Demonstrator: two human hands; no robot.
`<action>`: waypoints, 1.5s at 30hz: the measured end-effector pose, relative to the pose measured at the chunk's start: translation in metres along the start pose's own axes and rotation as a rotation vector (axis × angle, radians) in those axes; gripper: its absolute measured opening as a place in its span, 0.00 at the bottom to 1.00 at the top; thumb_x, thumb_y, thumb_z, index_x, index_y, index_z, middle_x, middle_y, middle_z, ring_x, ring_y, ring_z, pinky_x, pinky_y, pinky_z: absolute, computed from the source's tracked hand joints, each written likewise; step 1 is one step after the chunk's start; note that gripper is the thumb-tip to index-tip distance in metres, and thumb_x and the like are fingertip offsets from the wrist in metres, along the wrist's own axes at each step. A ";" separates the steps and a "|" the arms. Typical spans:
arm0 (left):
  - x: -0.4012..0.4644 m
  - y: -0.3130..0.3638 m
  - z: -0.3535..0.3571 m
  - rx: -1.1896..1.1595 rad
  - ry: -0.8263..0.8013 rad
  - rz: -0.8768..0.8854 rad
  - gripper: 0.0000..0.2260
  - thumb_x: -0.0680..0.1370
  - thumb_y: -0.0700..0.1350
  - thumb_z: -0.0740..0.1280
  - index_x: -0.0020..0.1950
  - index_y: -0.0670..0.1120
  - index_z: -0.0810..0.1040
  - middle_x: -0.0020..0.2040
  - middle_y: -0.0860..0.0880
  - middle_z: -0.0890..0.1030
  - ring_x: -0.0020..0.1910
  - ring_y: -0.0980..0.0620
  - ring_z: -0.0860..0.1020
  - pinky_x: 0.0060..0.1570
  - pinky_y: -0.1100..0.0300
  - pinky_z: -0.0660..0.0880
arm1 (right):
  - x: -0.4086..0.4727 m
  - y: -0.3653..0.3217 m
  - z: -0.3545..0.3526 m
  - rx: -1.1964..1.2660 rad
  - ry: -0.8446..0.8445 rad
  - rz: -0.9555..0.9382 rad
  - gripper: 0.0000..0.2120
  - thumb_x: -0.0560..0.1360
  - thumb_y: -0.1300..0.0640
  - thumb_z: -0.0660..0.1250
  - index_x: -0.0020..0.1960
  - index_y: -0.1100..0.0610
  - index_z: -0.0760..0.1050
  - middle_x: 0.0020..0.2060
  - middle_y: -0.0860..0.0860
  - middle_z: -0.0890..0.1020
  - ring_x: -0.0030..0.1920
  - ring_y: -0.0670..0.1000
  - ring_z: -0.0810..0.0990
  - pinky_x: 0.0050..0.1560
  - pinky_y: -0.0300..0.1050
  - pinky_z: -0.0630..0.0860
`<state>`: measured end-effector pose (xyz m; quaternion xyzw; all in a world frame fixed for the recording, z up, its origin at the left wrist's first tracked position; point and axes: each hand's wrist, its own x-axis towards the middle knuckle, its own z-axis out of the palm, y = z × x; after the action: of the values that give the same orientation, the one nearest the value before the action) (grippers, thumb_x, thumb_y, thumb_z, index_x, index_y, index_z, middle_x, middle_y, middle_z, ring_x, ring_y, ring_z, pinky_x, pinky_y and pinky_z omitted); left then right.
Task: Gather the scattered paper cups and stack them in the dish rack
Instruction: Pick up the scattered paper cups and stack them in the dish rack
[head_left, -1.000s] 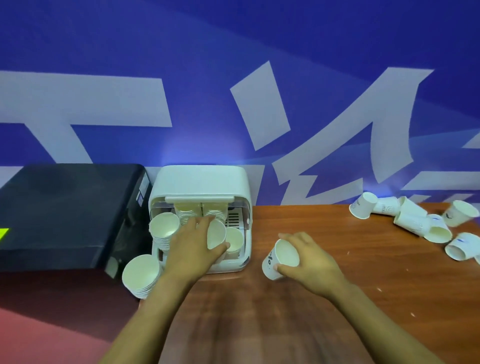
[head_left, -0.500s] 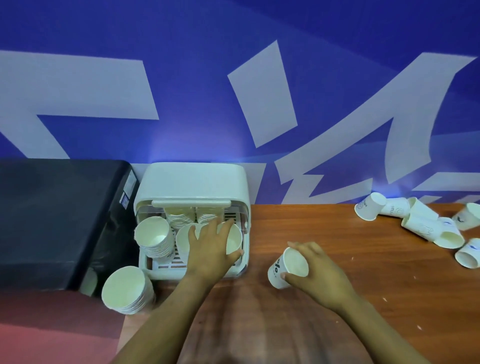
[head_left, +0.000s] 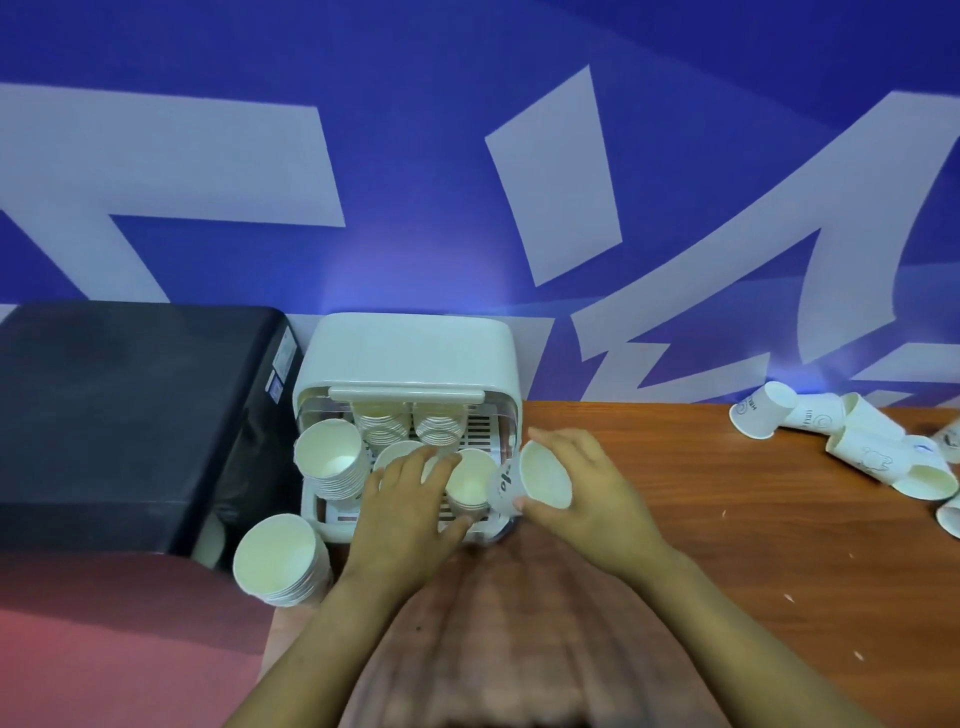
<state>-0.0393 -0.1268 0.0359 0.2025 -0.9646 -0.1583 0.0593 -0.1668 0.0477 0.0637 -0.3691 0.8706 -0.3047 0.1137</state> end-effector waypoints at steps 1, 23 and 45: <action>-0.004 -0.004 -0.004 0.004 0.008 -0.012 0.29 0.69 0.58 0.71 0.68 0.52 0.71 0.67 0.49 0.73 0.65 0.45 0.73 0.62 0.47 0.69 | 0.005 -0.009 0.004 0.002 0.028 -0.021 0.33 0.68 0.43 0.72 0.71 0.43 0.64 0.64 0.39 0.66 0.64 0.43 0.69 0.62 0.44 0.72; -0.026 0.006 -0.027 -0.046 -0.043 0.007 0.26 0.77 0.56 0.62 0.73 0.56 0.61 0.72 0.54 0.64 0.69 0.50 0.65 0.65 0.56 0.62 | -0.001 -0.010 0.009 -0.266 -0.292 0.139 0.21 0.74 0.45 0.64 0.66 0.46 0.70 0.62 0.47 0.75 0.62 0.48 0.74 0.60 0.47 0.73; -0.015 0.234 0.055 -0.065 -0.234 0.058 0.23 0.77 0.54 0.63 0.72 0.55 0.64 0.67 0.53 0.70 0.65 0.49 0.71 0.61 0.56 0.70 | -0.103 0.176 -0.148 -0.159 -0.220 0.226 0.16 0.74 0.46 0.66 0.61 0.46 0.74 0.54 0.43 0.78 0.53 0.44 0.76 0.54 0.42 0.74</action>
<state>-0.1222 0.0979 0.0602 0.1528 -0.9646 -0.2105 -0.0426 -0.2578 0.2823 0.0694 -0.3078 0.9102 -0.1781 0.2122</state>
